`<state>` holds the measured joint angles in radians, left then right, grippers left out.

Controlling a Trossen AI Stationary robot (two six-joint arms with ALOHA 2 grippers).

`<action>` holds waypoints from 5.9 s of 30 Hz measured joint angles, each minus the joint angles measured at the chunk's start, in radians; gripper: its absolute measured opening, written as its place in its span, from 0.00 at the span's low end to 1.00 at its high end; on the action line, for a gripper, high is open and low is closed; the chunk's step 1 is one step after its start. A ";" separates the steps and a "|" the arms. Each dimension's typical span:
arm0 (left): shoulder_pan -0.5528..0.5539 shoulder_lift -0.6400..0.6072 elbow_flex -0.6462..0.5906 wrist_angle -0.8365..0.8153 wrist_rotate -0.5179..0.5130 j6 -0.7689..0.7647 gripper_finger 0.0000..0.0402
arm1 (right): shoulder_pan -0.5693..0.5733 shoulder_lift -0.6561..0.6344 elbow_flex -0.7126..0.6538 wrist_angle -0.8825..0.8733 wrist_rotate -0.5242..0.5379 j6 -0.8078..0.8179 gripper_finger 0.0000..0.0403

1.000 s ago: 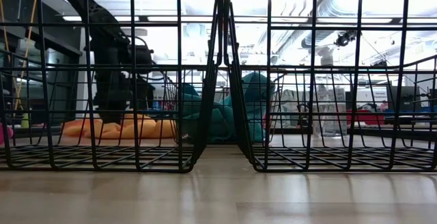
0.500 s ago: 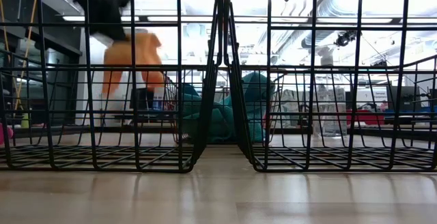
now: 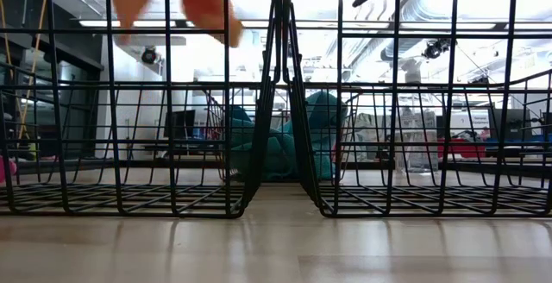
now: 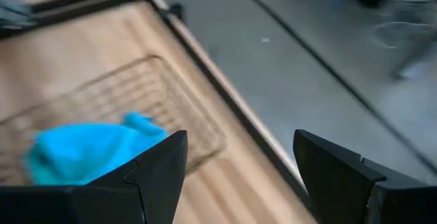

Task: Sort microfiber towel by color & place in baskets
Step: Put the yellow towel into the bottom left basket, then put the blue towel into the top center basket

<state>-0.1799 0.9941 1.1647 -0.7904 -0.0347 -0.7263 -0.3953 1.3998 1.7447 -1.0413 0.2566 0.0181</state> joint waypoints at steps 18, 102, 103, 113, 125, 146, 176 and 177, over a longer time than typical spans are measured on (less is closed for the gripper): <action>-0.408 0.341 -0.047 -0.196 -0.421 -0.141 0.00 | 0.329 0.000 0.000 -0.016 -0.306 0.353 0.65; -0.278 0.450 -0.201 0.079 0.217 -0.056 0.53 | 1.378 0.171 -0.658 -0.116 -0.521 1.663 0.05; -0.278 0.446 -0.201 0.077 0.221 -0.056 0.53 | 1.378 0.168 -0.631 -0.145 -0.525 1.647 0.05; -0.271 0.343 -0.201 0.004 0.235 -0.038 0.53 | 1.374 0.143 -0.109 -0.506 -0.521 1.466 0.01; -0.154 0.031 -0.201 0.277 0.189 -0.054 0.53 | 1.252 0.137 0.471 -0.449 0.209 1.160 0.00; -0.133 -0.336 -0.199 0.868 -0.238 0.441 0.53 | 0.720 0.456 0.184 0.756 -0.108 0.232 0.00; -0.135 -0.293 -0.201 0.804 -0.283 0.406 0.53 | 0.659 0.588 0.297 0.310 -0.152 0.287 0.74; -0.135 -0.288 -0.201 0.804 -0.289 0.406 0.53 | 0.659 0.588 0.305 0.288 -0.166 0.286 0.75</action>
<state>-0.3145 0.7059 0.9642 0.0132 -0.3238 -0.3202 0.2642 1.9881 2.0499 -0.7536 0.0908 0.3040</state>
